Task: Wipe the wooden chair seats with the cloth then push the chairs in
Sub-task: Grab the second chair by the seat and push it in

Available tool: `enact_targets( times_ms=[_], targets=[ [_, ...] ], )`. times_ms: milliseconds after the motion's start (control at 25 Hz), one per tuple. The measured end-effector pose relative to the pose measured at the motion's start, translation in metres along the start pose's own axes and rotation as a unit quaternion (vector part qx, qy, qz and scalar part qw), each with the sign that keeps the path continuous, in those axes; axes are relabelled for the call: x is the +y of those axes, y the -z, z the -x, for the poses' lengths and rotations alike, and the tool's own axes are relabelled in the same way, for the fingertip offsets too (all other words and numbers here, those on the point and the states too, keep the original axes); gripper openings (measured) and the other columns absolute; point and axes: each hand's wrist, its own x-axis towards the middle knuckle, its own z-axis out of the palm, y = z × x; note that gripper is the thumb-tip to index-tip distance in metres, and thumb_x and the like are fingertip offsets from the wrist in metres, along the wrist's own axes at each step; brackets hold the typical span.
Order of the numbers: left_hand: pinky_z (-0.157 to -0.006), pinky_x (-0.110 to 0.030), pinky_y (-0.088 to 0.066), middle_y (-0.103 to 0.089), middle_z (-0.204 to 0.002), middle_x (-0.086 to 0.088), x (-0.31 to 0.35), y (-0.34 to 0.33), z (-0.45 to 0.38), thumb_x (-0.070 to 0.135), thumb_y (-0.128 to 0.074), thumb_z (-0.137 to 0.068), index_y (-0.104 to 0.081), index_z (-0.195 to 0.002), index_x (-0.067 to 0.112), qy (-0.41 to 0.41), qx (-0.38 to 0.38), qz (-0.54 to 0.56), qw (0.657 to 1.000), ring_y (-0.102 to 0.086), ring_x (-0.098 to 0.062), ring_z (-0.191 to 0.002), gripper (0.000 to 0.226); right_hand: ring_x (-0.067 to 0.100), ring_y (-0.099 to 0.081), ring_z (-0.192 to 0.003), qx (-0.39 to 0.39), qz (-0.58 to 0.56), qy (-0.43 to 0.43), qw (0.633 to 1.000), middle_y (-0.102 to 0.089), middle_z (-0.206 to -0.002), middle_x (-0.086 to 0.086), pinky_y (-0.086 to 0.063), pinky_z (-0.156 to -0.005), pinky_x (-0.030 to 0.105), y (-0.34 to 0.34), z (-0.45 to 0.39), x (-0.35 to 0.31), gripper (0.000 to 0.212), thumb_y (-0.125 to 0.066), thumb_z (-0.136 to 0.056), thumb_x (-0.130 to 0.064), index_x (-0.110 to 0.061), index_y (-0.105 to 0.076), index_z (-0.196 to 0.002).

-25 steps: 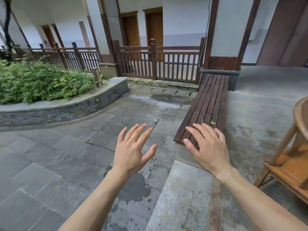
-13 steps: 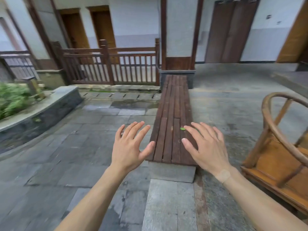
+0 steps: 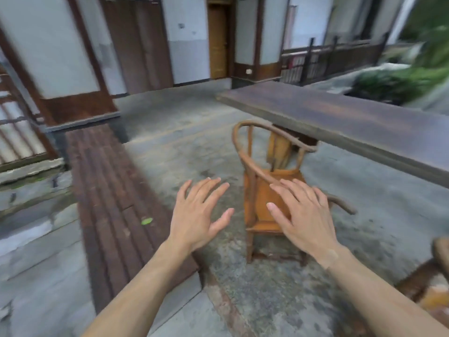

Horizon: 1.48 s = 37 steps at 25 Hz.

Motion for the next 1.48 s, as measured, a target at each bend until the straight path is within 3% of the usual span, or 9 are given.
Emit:
enact_targets(
  times_ms=[200,360,640,960,1200,1480],
  targets=[
    [-0.111,-0.051,-0.037,-0.064,-0.137,-0.001,0.097,-0.087,-0.106,0.055,-0.047,-0.093,-0.064,-0.132,0.022,-0.148,-0.006,0.15,0.978,-0.059,-0.023,-0.128,0.054,0.027,-0.058,-0.127,0.039,0.107,-0.15,0.982,-0.065,-0.133,0.001,-0.042,-0.104,0.051,0.047,0.028,0.108,0.053,-0.037,-0.096,-0.058,-0.027,-0.064,-0.127],
    [-0.113,-0.049,-0.035,-0.063,-0.138,-0.001,0.188,-0.13,-0.151,0.054,-0.047,-0.093,-0.065,-0.132,0.022,-0.249,-0.026,0.247,0.936,-0.058,-0.023,-0.129,0.053,0.028,-0.058,-0.127,0.05,0.197,-0.265,0.943,-0.065,-0.133,0.003,-0.041,-0.103,0.049,0.092,0.069,0.159,0.05,-0.04,-0.096,-0.056,-0.026,-0.065,-0.127],
    [-0.111,-0.052,-0.039,-0.065,-0.135,-0.001,0.304,-0.165,-0.167,0.05,-0.052,-0.09,-0.066,-0.129,0.021,-0.371,-0.047,0.391,0.841,-0.06,-0.022,-0.125,0.051,0.024,-0.052,-0.132,0.038,0.291,-0.446,0.846,-0.061,-0.138,-0.001,-0.04,-0.106,0.05,0.148,0.161,0.165,0.049,-0.038,-0.098,-0.056,-0.028,-0.06,-0.132],
    [-0.114,-0.053,-0.036,-0.064,-0.137,0.001,0.358,-0.182,-0.149,0.05,-0.051,-0.091,-0.065,-0.131,0.021,-0.443,-0.082,0.472,0.758,-0.057,-0.02,-0.129,0.051,0.023,-0.052,-0.13,0.061,0.343,-0.553,0.757,-0.062,-0.136,-0.002,-0.039,-0.104,0.047,0.161,0.209,0.132,0.049,-0.037,-0.099,-0.056,-0.028,-0.06,-0.131],
    [-0.113,-0.051,-0.036,-0.064,-0.137,0.001,0.402,-0.178,-0.11,0.05,-0.051,-0.092,-0.066,-0.129,0.02,-0.472,-0.098,0.486,0.729,-0.057,-0.019,-0.13,0.049,0.022,-0.053,-0.129,0.065,0.356,-0.588,0.724,-0.063,-0.135,-0.003,-0.038,-0.104,0.046,0.178,0.268,0.111,0.05,-0.034,-0.099,-0.057,-0.027,-0.062,-0.129],
    [-0.116,-0.047,-0.031,-0.064,-0.137,0.002,0.454,-0.15,-0.044,0.052,-0.047,-0.093,-0.065,-0.13,0.021,-0.455,-0.13,0.453,0.756,-0.057,-0.019,-0.129,0.051,0.023,-0.057,-0.122,0.07,0.35,-0.569,0.741,-0.068,-0.125,0.0,-0.043,-0.099,0.044,0.202,0.352,0.108,0.048,-0.038,-0.1,-0.052,-0.021,-0.066,-0.124]
  ],
)
